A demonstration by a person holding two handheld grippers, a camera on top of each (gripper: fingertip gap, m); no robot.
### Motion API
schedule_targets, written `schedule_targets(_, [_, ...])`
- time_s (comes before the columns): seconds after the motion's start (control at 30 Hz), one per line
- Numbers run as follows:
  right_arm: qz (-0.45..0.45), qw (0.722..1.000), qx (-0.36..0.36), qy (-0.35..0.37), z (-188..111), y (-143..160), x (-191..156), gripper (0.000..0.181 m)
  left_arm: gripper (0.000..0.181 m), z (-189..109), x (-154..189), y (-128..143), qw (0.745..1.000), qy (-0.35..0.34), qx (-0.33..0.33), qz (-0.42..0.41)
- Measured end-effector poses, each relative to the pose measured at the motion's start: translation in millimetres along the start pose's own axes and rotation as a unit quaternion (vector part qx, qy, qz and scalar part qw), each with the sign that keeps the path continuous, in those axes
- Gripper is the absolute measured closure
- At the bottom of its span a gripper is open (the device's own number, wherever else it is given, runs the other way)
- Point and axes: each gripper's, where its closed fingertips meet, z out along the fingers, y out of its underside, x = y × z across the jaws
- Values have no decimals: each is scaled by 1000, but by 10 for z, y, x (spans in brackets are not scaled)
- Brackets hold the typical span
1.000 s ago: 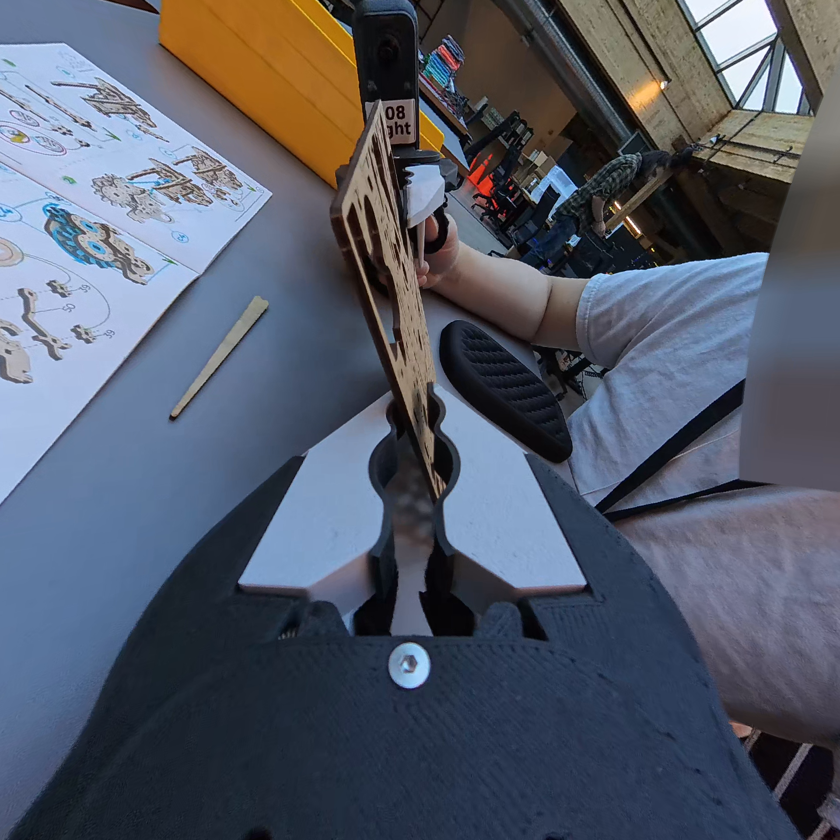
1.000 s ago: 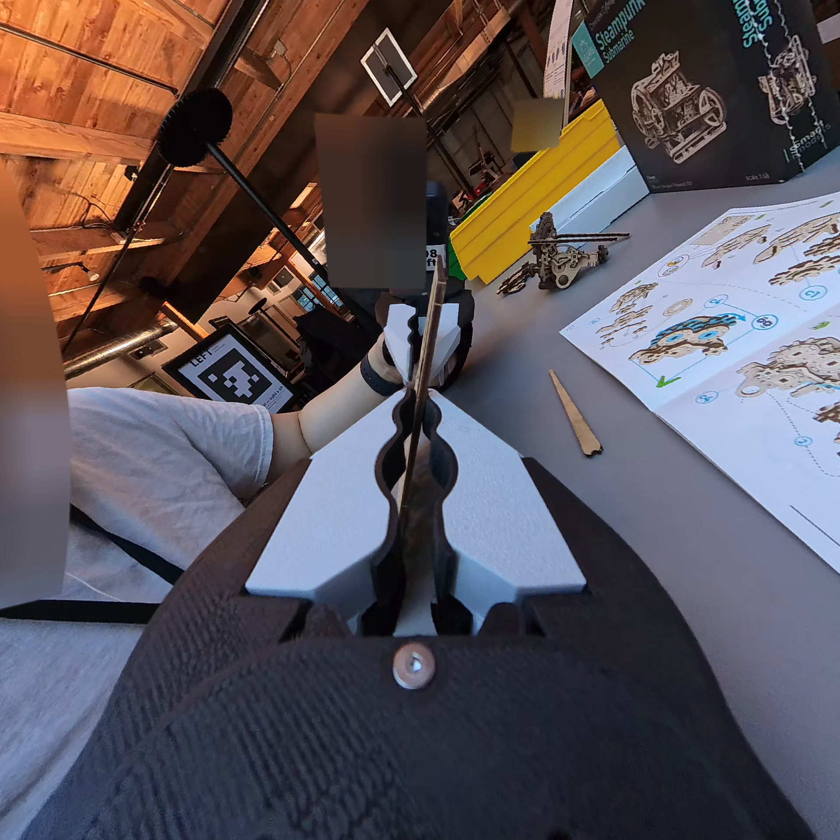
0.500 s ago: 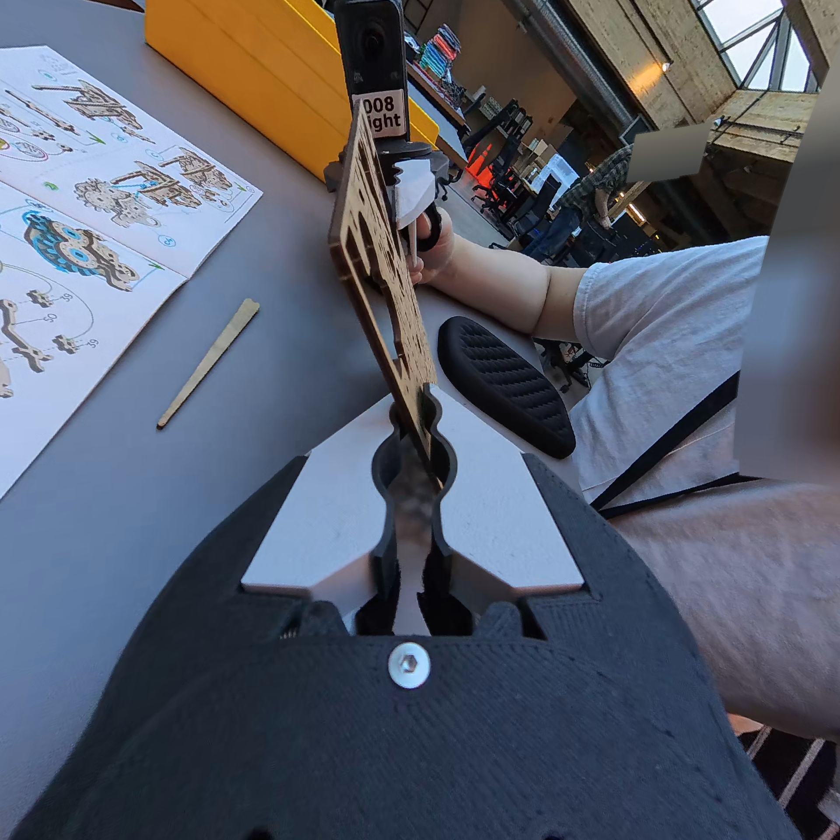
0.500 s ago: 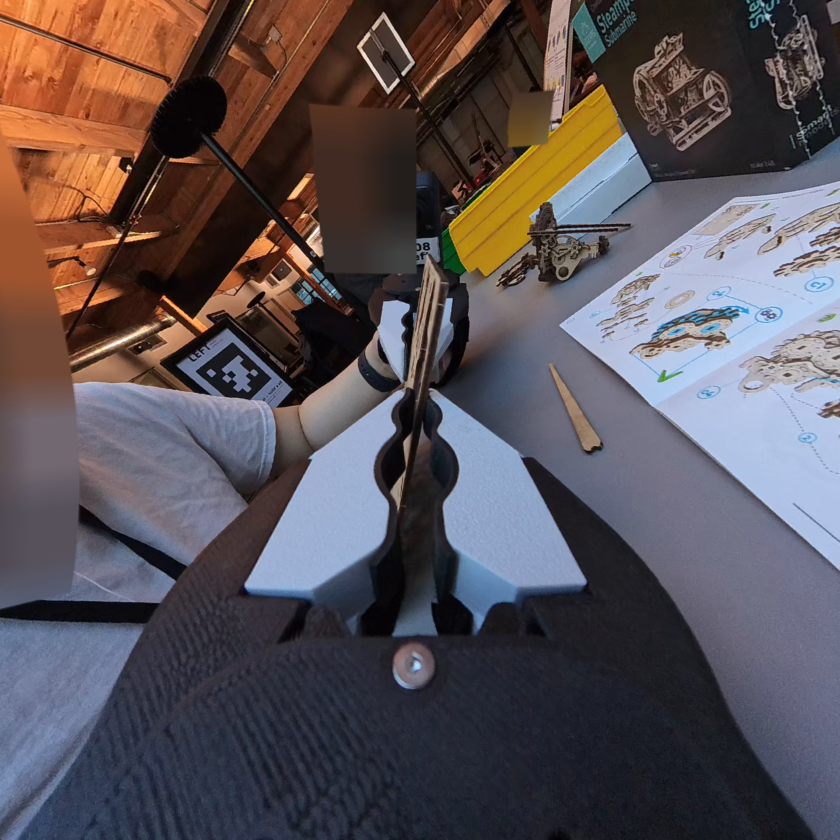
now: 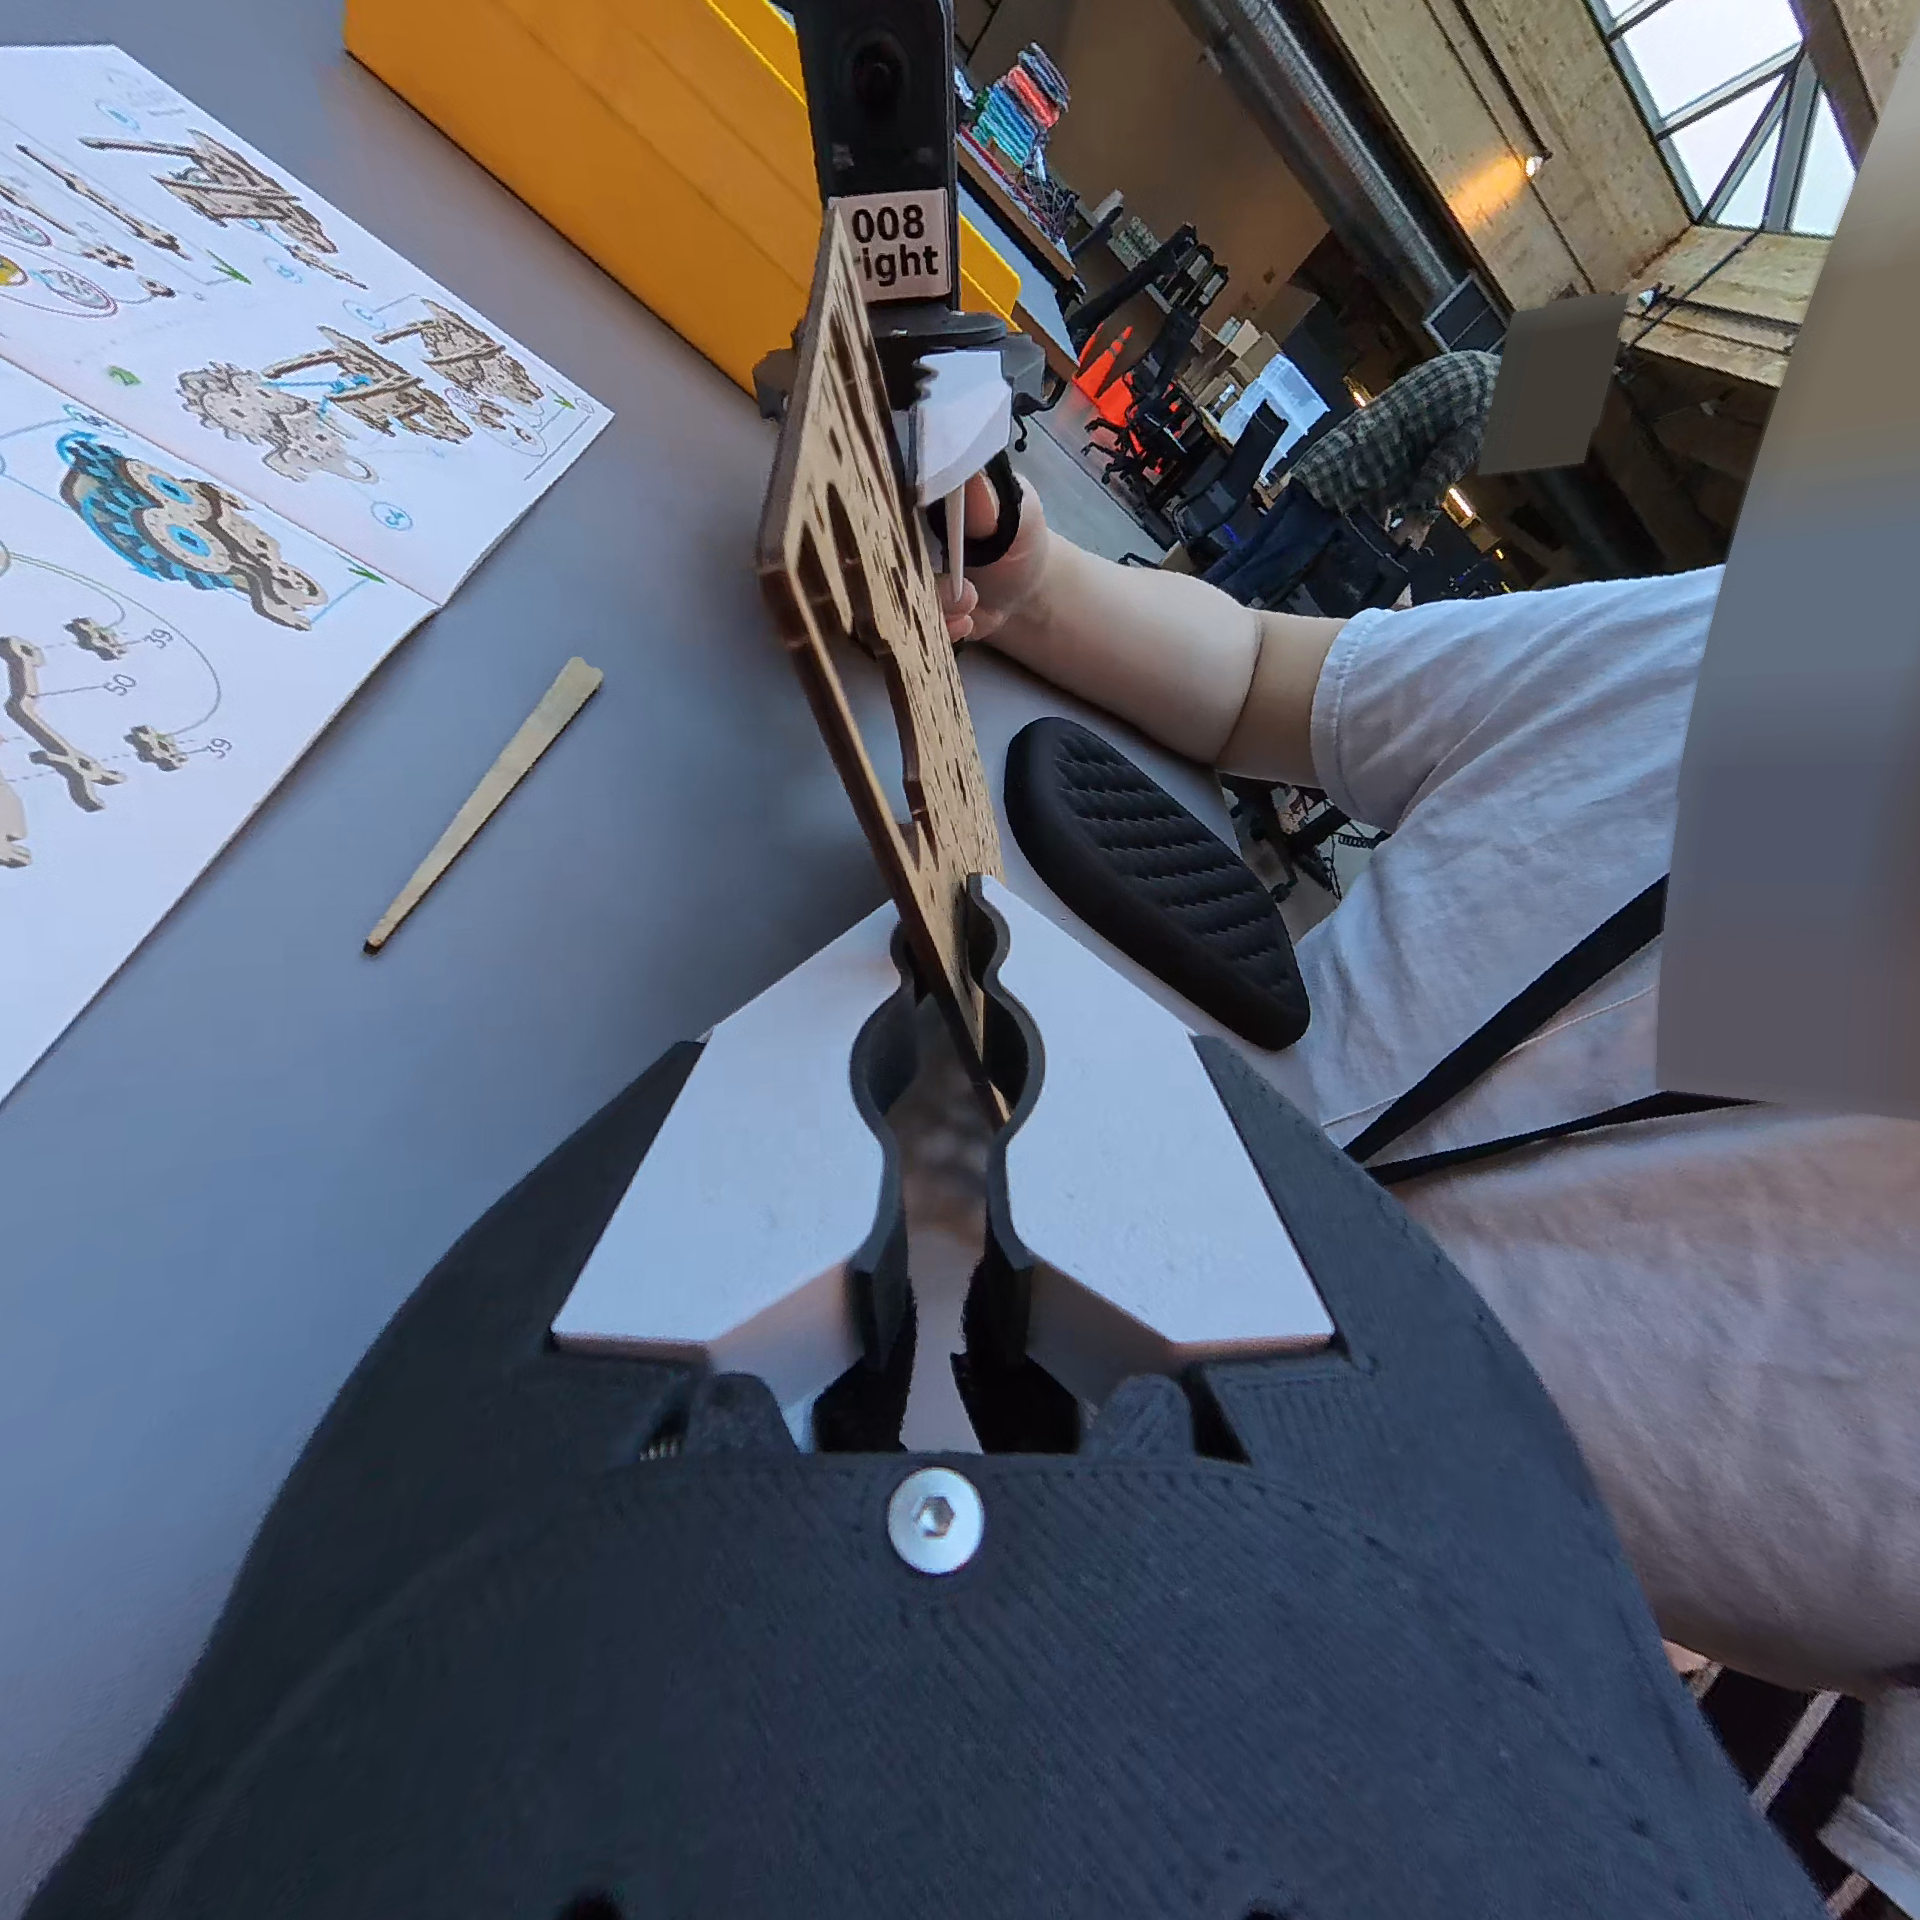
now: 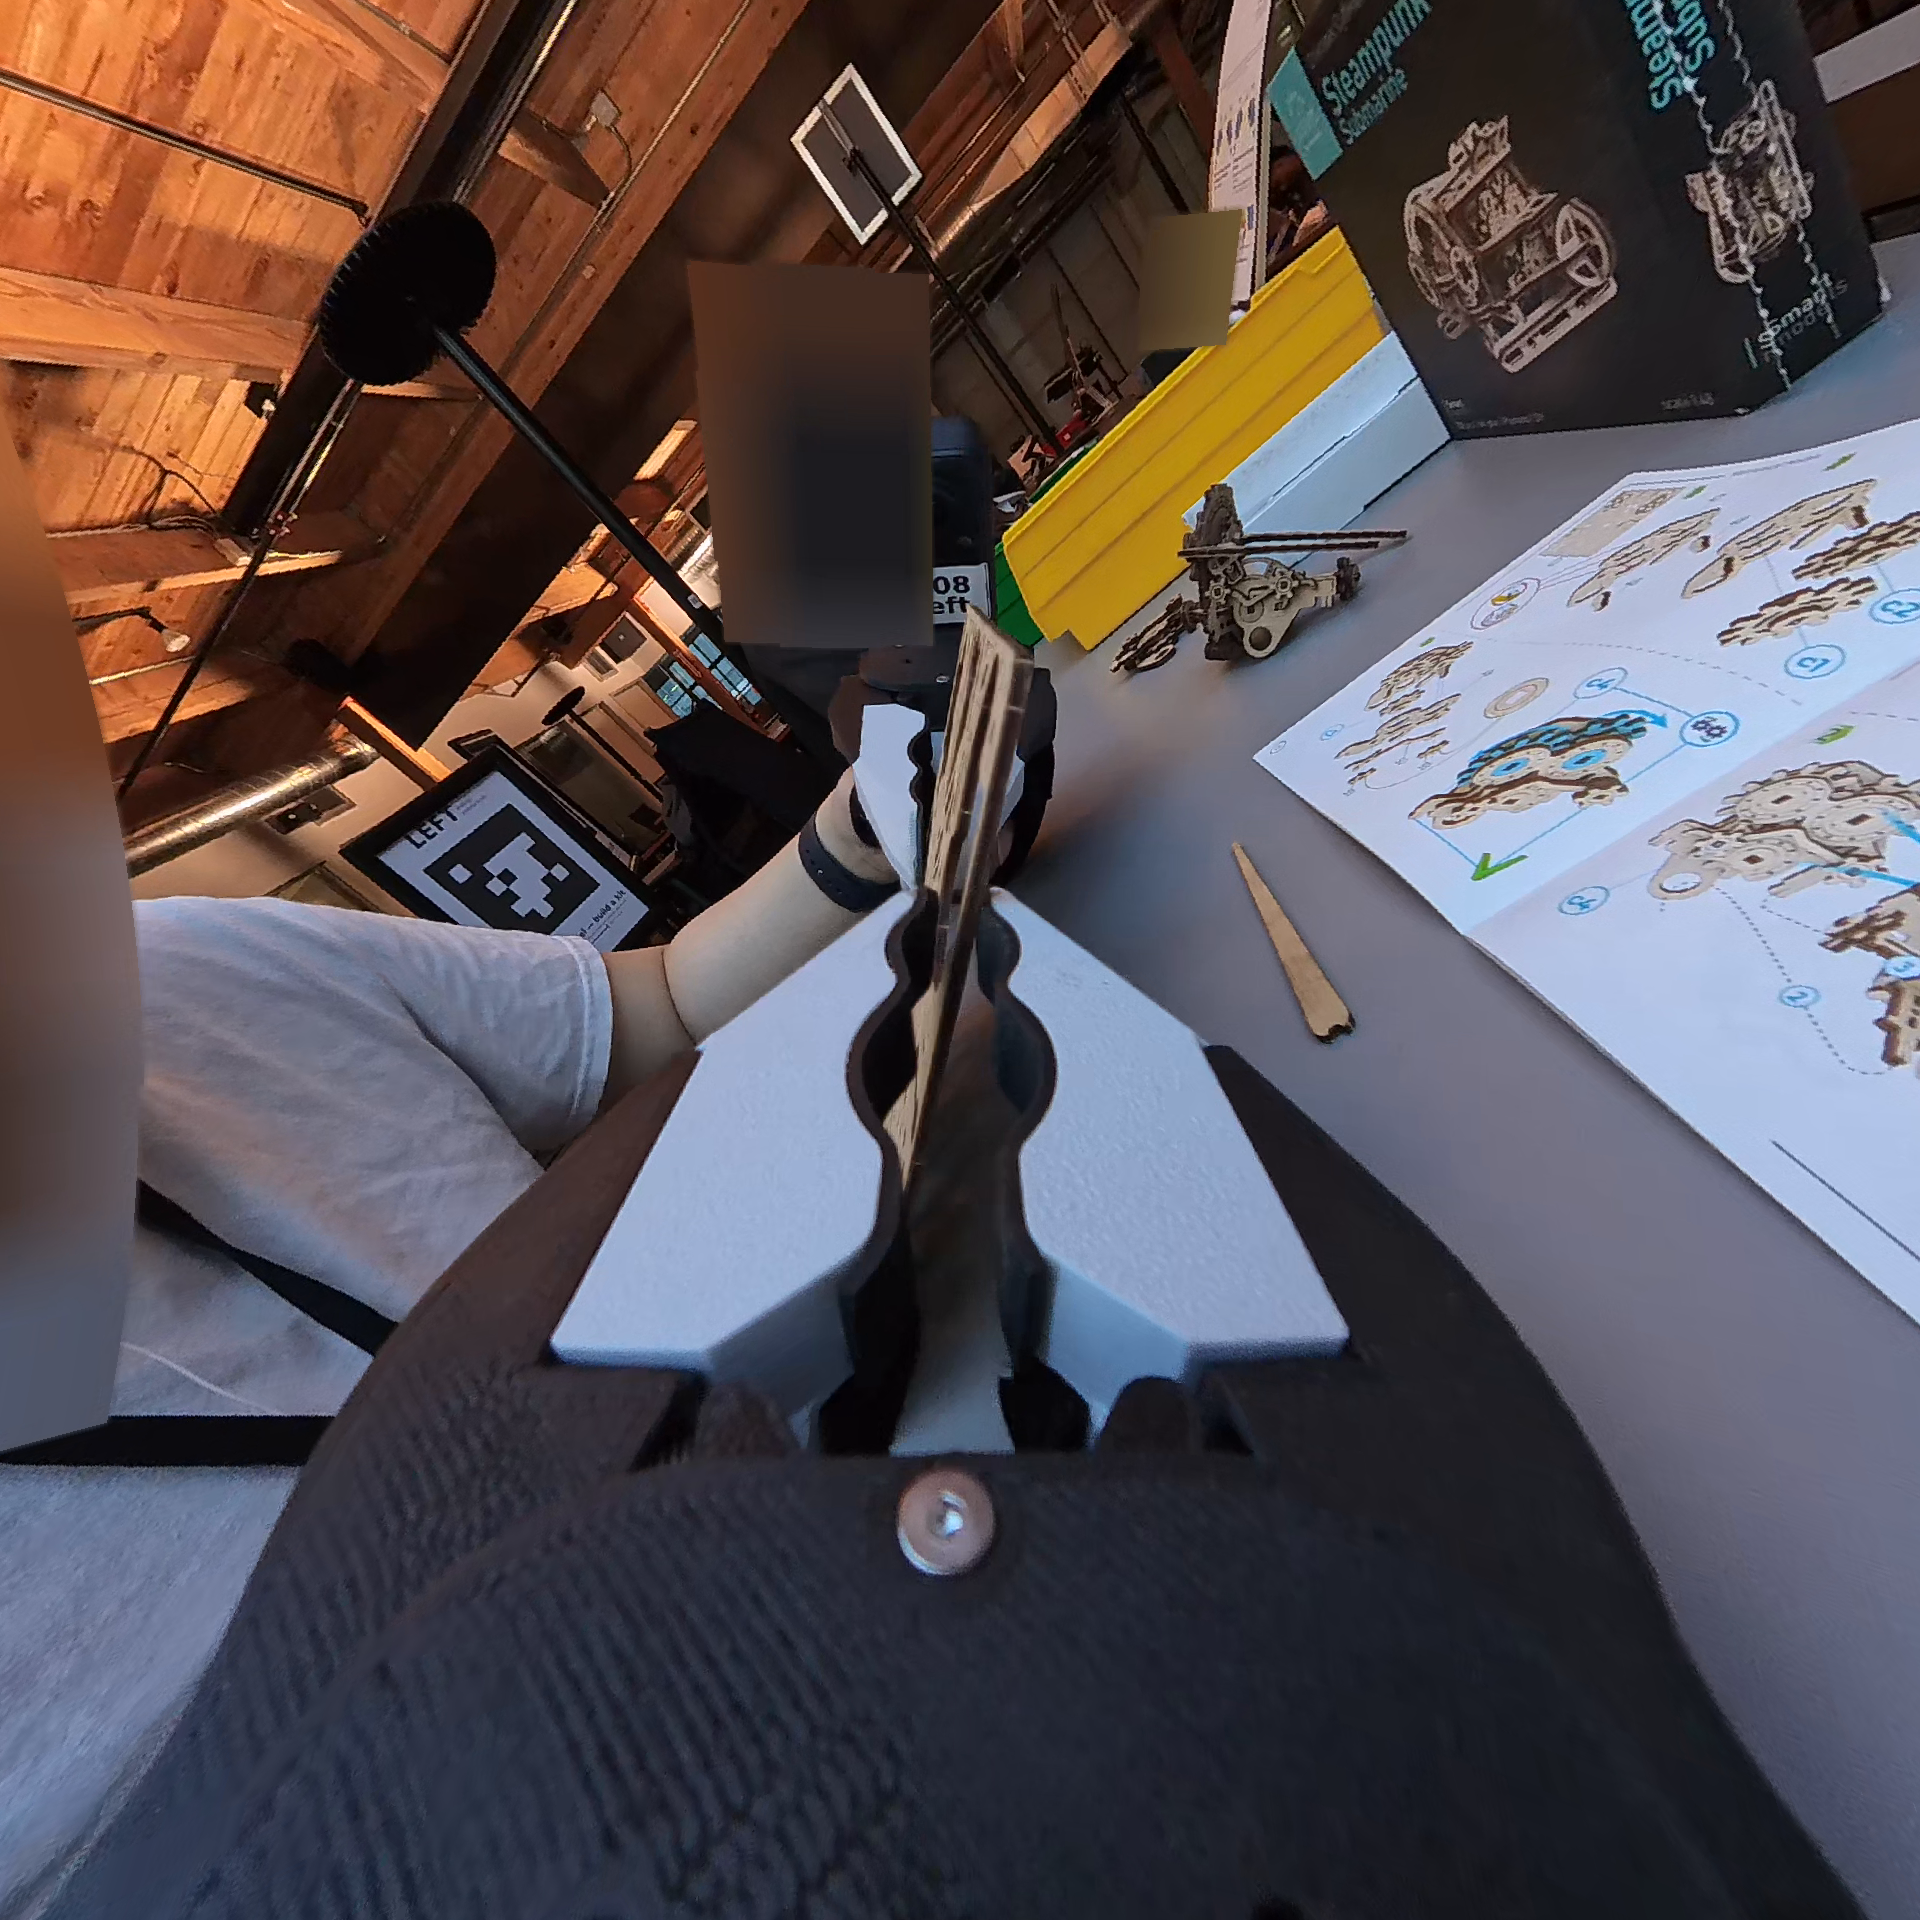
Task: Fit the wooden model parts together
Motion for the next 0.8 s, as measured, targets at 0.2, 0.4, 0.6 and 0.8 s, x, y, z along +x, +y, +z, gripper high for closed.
schedule_targets(0.2, [8,1000,16,-6,-27,-47,2,173,179,-31,2,21,1000,-5,-7,14])
schedule_targets(0.4, [9,1000,-8,-6,11,26,-7,171,178,-84,-15,25,1000,-11,-9,17])
schedule_targets(0.6, [12,1000,-21,-4,27,67,-7,174,178,-99,-17,40,999,-17,-16,22])
schedule_targets(0.8, [13,1000,-23,0,29,74,6,179,177,-104,-24,39,1000,-15,-13,21])
